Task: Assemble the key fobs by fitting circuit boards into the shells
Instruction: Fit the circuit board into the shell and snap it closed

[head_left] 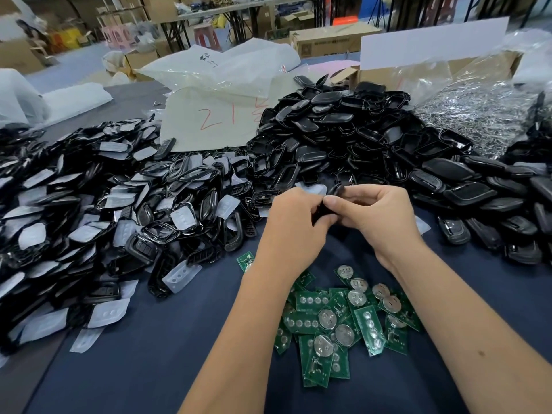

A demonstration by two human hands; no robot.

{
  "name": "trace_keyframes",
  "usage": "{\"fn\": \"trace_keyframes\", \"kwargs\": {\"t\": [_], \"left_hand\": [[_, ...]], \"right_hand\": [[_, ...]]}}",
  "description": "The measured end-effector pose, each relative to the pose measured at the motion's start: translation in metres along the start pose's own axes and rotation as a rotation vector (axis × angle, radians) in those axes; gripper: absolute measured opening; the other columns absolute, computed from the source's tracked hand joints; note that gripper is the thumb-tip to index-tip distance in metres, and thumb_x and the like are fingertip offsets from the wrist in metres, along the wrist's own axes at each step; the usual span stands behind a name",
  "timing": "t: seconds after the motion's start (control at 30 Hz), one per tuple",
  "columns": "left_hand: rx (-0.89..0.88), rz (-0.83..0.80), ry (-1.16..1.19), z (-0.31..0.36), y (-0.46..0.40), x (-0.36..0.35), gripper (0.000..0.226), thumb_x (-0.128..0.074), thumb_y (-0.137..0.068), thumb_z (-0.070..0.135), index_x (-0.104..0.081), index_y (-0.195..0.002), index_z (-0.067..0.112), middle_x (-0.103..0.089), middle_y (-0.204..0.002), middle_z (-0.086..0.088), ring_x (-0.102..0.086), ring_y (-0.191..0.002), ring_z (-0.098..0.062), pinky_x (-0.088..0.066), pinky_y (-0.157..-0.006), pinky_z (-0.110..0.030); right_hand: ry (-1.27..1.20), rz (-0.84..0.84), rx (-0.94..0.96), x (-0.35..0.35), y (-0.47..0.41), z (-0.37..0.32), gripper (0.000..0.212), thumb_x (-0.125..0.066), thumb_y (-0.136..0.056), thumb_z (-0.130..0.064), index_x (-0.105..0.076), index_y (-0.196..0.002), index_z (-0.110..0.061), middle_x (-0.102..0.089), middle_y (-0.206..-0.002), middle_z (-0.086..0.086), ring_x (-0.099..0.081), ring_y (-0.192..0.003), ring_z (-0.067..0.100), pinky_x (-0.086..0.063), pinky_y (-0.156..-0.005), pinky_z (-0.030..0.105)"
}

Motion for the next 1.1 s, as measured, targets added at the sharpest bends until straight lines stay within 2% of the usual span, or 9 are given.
{"fn": "trace_keyframes", "kwargs": {"t": [0.1, 0.23, 0.37, 0.47, 0.57, 0.67, 0.87, 1.0, 1.1], "left_hand": [[0.035, 0.036, 0.021, -0.002, 0.0, 0.001, 0.009, -0.074, -0.09, 0.012, -0.072, -0.083, 0.008, -0.058, -0.069, 0.003, -0.056, -0.072, -0.02, -0.047, -0.072, -0.04], [0.195, -0.012, 0.189, -0.015, 0.0, -0.001, 0.012, -0.077, -0.09, 0.013, -0.078, -0.101, 0.008, -0.074, -0.086, -0.006, -0.072, -0.08, -0.021, -0.058, -0.082, -0.043], [0.21, 0.016, 0.201, -0.02, 0.0, 0.004, 0.018, -0.084, -0.084, 0.015, -0.081, -0.102, 0.016, -0.076, -0.089, 0.004, -0.07, -0.08, -0.008, -0.059, -0.083, -0.033], [0.203, 0.011, 0.209, -0.019, 0.002, 0.005, 0.018, -0.086, -0.081, 0.013, -0.082, -0.097, 0.021, -0.076, -0.085, 0.01, -0.068, -0.079, -0.001, -0.057, -0.08, -0.024], [0.258, 0.041, 0.266, -0.027, 0.001, 0.008, 0.022, -0.089, -0.077, 0.011, -0.082, -0.094, 0.023, -0.076, -0.085, 0.012, -0.069, -0.079, -0.001, -0.057, -0.079, -0.018], [0.3, 0.048, 0.319, -0.035, 0.001, 0.009, 0.022, -0.089, -0.076, 0.008, -0.081, -0.091, 0.022, -0.077, -0.085, 0.008, -0.072, -0.079, -0.004, -0.06, -0.081, -0.024], [0.276, 0.032, 0.33, -0.035, 0.0, 0.012, 0.022, -0.09, -0.075, 0.008, -0.08, -0.082, 0.026, -0.075, -0.076, 0.008, -0.071, -0.074, -0.008, -0.059, -0.072, -0.023], [0.266, 0.013, 0.326, -0.034, -0.001, 0.013, 0.022, -0.09, -0.075, 0.006, -0.079, -0.08, 0.024, -0.075, -0.075, 0.005, -0.072, -0.074, -0.014, -0.059, -0.07, -0.023], [0.256, -0.009, 0.309, -0.035, -0.001, 0.012, 0.021, -0.09, -0.074, 0.004, -0.079, -0.08, 0.02, -0.073, -0.074, 0.006, -0.067, -0.068, -0.005, -0.055, -0.067, -0.017]], "right_hand": [[0.049, -0.002, 0.017, 0.0, -0.002, 0.001, 0.023, -0.096, -0.072, -0.028, -0.08, -0.081, -0.015, -0.079, -0.082, 0.01, -0.079, -0.076, 0.027, -0.064, -0.066, 0.033], [0.043, -0.049, 0.001, 0.004, -0.006, -0.001, 0.029, -0.085, -0.08, -0.044, -0.08, -0.096, -0.021, -0.077, -0.084, 0.001, -0.074, -0.071, 0.022, -0.059, -0.057, 0.028], [0.089, -0.218, 0.05, -0.002, -0.008, -0.001, 0.021, -0.072, -0.098, -0.019, -0.077, -0.117, -0.022, -0.076, -0.092, 0.006, -0.068, -0.073, 0.019, -0.053, -0.054, 0.023], [0.155, -0.263, 0.114, -0.004, -0.006, -0.004, 0.019, -0.07, -0.097, -0.006, -0.08, -0.111, -0.016, -0.077, -0.087, 0.016, -0.069, -0.073, 0.022, -0.055, -0.061, 0.024], [0.115, -0.238, 0.103, 0.0, -0.006, -0.003, 0.019, -0.07, -0.096, -0.003, -0.081, -0.102, -0.017, -0.076, -0.088, 0.02, -0.07, -0.076, 0.027, -0.06, -0.076, 0.036], [0.085, -0.229, 0.078, 0.001, -0.007, -0.001, 0.02, -0.07, -0.096, -0.001, -0.081, -0.1, -0.017, -0.077, -0.091, 0.02, -0.071, -0.078, 0.026, -0.058, -0.087, 0.046], [0.076, -0.27, 0.108, 0.0, -0.005, -0.006, 0.024, -0.082, -0.083, 0.002, -0.079, -0.104, -0.011, -0.079, -0.09, 0.009, -0.072, -0.076, 0.017, -0.058, -0.074, 0.024], [0.072, -0.264, 0.119, 0.0, -0.006, -0.006, 0.024, -0.083, -0.08, 0.004, -0.079, -0.099, -0.009, -0.077, -0.085, 0.014, -0.069, -0.071, 0.02, -0.057, -0.071, 0.023], [0.077, -0.29, 0.114, -0.001, -0.007, -0.004, 0.023, -0.083, -0.079, 0.006, -0.079, -0.094, -0.011, -0.075, -0.08, 0.017, -0.067, -0.069, 0.022, -0.056, -0.069, 0.025]]}}
Point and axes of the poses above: each hand's wrist, its own y-axis away from the middle knuckle, its own x-axis out of the back of the hand, z = x × y, the point moved 7 cm from there along -y, towards the middle knuckle
